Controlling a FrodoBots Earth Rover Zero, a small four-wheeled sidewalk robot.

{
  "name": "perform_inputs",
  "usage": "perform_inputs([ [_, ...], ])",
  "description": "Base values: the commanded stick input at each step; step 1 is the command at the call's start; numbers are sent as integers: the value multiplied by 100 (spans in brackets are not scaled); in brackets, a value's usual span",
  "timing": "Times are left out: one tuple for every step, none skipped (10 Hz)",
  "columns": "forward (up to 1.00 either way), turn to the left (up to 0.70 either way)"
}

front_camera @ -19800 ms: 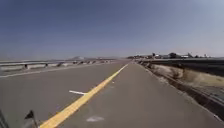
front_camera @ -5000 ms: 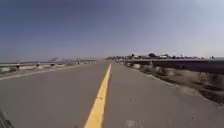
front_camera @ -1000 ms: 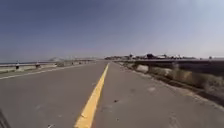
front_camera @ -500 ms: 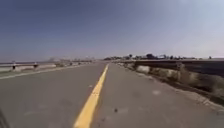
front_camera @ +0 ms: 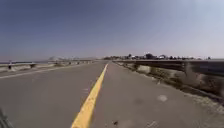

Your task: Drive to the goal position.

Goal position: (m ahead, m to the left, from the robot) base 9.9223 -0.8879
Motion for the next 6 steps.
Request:
perform_inputs([
  [50,0],
  [50,0],
  [50,0],
  [50,0],
  [50,0],
  [50,0],
])
